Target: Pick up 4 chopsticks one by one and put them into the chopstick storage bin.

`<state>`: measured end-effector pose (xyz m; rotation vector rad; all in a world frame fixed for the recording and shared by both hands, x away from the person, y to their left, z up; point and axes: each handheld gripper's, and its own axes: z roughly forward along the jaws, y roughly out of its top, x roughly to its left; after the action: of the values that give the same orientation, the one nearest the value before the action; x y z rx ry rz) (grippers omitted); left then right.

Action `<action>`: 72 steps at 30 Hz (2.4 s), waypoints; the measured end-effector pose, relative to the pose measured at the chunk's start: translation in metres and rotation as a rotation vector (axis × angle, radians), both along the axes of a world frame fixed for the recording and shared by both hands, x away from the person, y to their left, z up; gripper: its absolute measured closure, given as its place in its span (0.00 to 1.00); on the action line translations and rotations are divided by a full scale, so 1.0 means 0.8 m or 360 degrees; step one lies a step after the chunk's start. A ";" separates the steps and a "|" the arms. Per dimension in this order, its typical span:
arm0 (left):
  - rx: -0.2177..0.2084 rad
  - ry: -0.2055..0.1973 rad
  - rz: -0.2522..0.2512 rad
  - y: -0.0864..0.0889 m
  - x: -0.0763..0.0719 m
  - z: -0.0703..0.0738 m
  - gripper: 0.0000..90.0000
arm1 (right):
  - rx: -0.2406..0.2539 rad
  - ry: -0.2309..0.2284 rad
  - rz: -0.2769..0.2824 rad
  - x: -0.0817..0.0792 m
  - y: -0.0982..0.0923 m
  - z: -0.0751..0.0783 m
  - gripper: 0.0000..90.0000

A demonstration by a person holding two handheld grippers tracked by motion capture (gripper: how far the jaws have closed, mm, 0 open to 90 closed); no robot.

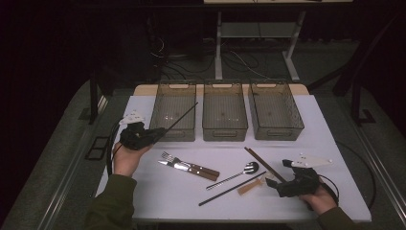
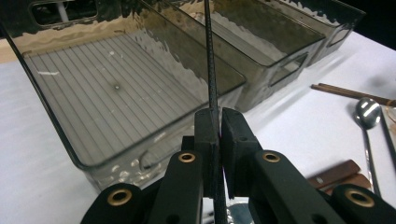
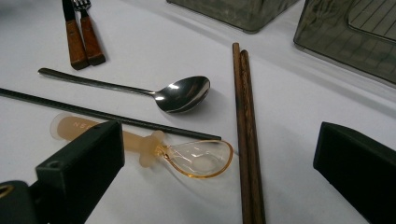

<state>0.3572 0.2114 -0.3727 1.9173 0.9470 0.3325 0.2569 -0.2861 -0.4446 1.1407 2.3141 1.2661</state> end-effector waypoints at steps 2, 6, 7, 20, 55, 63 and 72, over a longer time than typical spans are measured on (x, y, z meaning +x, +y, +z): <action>0.0010 -0.0001 0.0004 -0.001 0.006 0.003 0.95 | 0.0001 -0.0001 0.0000 0.000 0.000 0.000 0.02; 0.0012 0.0001 0.0022 -0.005 0.016 0.009 0.95 | 0.0000 -0.0003 -0.0002 0.000 0.000 -0.001 0.02; 0.0019 0.0003 0.0025 -0.005 0.020 0.011 0.95 | -0.0005 0.0000 -0.0001 0.000 0.000 -0.001 0.02; 0.0047 0.0025 0.0097 -0.011 0.061 0.019 0.95 | 0.0004 -0.0004 -0.0004 0.000 0.000 0.000 0.02; 0.0202 0.0156 0.0260 -0.028 0.127 -0.021 0.86 | 0.0012 -0.0014 -0.0008 -0.002 0.000 0.001 0.02; 0.0172 0.0086 0.0212 -0.032 0.119 -0.011 0.63 | 0.0011 -0.0017 -0.0001 -0.002 0.000 0.002 0.02; 0.0110 -0.0008 0.0099 -0.034 0.094 0.012 0.49 | 0.0005 -0.0015 -0.0004 -0.002 0.000 0.001 0.02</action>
<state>0.4323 0.1843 -0.3635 1.9516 1.0050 0.4112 0.2554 -0.2857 -0.4437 1.1358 2.3044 1.2720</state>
